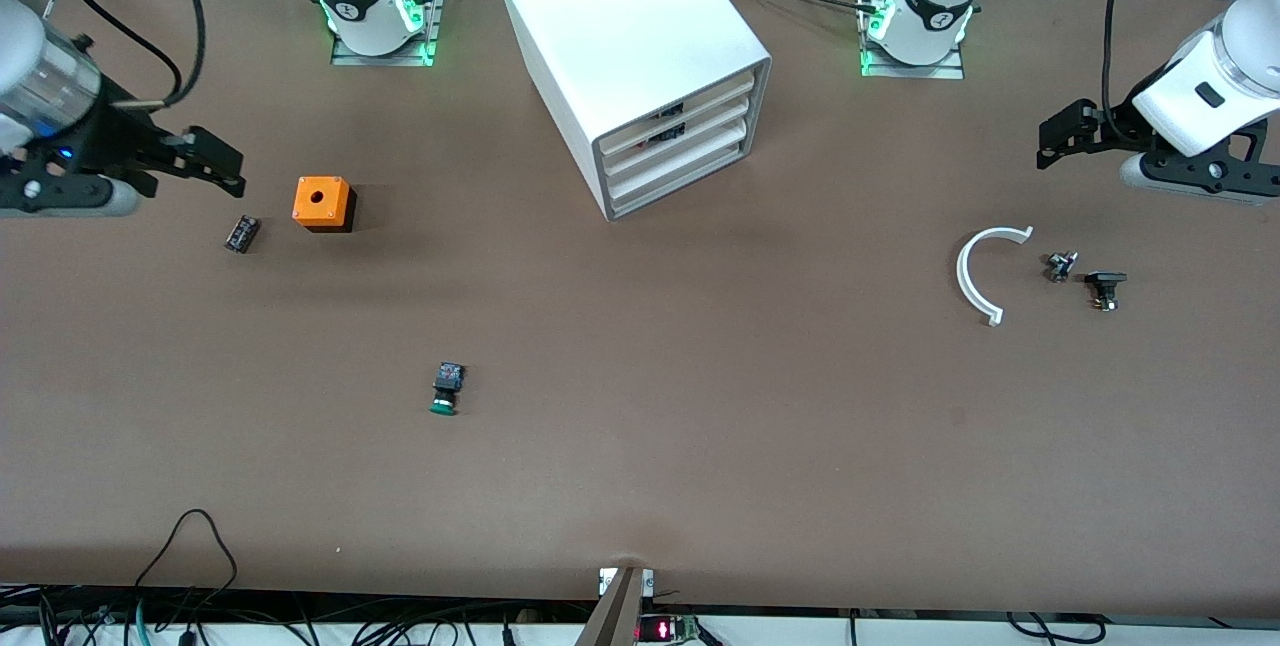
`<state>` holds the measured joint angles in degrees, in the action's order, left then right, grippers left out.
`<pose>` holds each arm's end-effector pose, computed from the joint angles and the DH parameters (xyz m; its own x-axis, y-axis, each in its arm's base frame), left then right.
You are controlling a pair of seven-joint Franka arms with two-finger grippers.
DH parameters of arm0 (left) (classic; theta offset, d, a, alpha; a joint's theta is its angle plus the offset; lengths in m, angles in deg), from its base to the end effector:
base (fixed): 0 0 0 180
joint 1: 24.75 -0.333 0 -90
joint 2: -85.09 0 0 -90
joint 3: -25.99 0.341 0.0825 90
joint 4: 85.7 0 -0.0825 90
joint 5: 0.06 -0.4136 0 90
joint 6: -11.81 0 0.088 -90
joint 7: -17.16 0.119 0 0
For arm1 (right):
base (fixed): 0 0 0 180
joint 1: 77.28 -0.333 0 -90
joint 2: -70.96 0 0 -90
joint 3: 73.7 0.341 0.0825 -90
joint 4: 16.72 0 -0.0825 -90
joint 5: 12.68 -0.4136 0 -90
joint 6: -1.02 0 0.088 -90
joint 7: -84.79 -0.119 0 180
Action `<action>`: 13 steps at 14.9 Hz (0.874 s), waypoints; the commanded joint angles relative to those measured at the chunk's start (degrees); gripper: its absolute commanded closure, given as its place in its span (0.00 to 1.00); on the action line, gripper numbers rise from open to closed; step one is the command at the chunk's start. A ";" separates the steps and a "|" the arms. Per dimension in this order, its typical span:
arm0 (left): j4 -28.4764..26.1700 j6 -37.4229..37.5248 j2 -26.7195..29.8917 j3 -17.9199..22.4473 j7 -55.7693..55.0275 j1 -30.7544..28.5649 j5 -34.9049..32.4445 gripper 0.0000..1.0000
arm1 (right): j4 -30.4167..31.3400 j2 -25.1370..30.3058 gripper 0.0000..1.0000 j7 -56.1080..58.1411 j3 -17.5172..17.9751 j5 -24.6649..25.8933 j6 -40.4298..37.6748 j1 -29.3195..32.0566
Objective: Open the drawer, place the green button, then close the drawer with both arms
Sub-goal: 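Reach the right gripper to the green button while the left gripper reaches the cabinet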
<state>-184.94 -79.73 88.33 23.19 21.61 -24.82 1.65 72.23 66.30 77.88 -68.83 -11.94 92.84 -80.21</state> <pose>0.5607 -0.0309 0.5915 0.9894 -0.1237 -0.0755 -0.1216 -0.9920 0.0329 0.6069 0.0796 0.6009 0.9994 0.0158 -0.0300 0.0161 -0.9998 0.0097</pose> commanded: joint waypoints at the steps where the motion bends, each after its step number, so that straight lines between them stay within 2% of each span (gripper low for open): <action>1: 1.25 1.36 -0.17 0.16 -0.59 0.51 -1.36 0.00 | 0.52 -1.92 0.00 -0.73 0.50 -0.38 1.95 -1.71; 4: 1.25 2.14 -0.43 0.07 -0.85 0.60 -0.31 0.00 | 0.52 -5.78 0.00 -3.28 0.50 -0.47 6.08 -3.38; 6: 1.16 6.00 -0.52 0.25 -0.68 0.25 3.80 0.00 | 0.52 -8.68 0.00 -3.46 0.58 -0.64 9.50 -3.65; 8: 1.24 9.34 -2.79 -0.01 -0.41 0.86 4.61 0.00 | 0.52 -11.23 0.00 -3.46 0.50 -1.08 13.10 -4.18; 13: 1.16 10.24 -7.54 -3.61 0.03 1.22 11.63 0.00 | 0.70 -19.49 0.00 -7.15 0.58 -1.17 24.00 -7.34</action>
<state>-185.04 -70.65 83.32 21.20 21.61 -23.78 10.21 73.24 49.58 72.77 -68.23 -12.50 113.35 -85.93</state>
